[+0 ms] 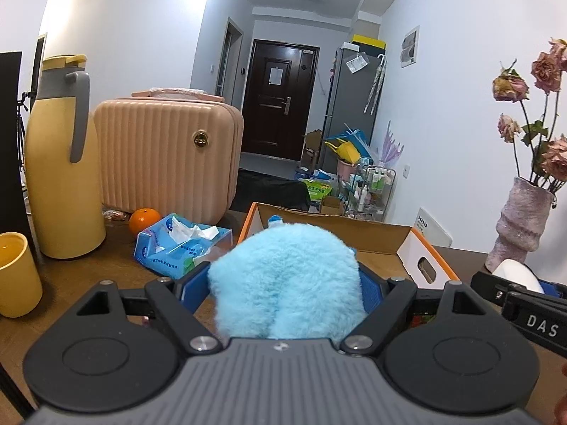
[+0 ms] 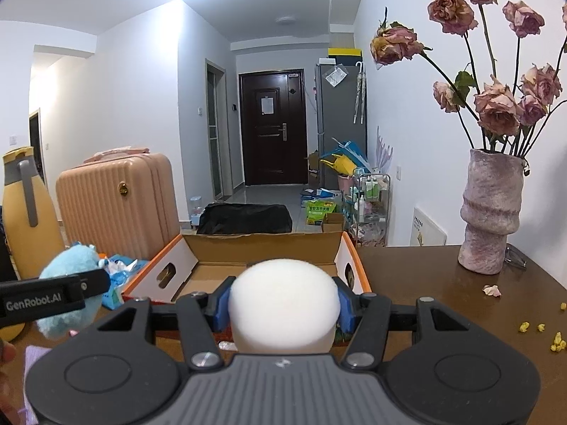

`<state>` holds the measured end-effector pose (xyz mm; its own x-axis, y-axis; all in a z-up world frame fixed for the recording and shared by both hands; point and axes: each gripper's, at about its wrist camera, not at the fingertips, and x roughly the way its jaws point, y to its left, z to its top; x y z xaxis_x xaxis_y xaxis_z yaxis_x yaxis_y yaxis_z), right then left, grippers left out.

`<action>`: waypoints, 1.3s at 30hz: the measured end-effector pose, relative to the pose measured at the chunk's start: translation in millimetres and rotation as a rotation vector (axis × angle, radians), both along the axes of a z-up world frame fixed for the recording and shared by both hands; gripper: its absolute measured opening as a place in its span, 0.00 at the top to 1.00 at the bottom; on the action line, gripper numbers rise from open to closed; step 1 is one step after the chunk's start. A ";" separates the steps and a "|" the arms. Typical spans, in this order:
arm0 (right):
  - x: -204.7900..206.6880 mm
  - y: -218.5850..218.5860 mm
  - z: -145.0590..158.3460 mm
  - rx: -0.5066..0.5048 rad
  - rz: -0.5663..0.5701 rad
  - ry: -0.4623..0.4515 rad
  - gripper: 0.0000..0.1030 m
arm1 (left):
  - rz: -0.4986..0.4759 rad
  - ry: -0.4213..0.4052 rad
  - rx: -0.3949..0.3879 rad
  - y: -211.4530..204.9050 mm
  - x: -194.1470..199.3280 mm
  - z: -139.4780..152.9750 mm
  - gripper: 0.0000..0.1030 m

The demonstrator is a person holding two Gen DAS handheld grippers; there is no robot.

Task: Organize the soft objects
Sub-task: 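Carry the blue plush and white sponge with both tools over the cardboard box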

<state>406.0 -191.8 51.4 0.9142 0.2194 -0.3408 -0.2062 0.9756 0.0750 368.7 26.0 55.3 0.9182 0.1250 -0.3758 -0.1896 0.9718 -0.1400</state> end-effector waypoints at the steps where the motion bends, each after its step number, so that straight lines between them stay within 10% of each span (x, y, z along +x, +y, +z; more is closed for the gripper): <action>1: 3.0 0.2 0.5 0.002 0.000 0.000 0.47 | 0.003 0.002 -0.003 0.4 3.9 -0.4 0.19; 39: 133.3 22.4 -4.0 -0.050 -0.045 0.086 0.47 | 0.066 0.075 0.021 4.8 129.7 -12.9 0.19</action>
<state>539.3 -169.3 47.3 0.8895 0.1597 -0.4281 -0.1572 0.9867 0.0413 498.4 30.8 42.4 0.8774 0.1925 -0.4395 -0.2622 0.9595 -0.1031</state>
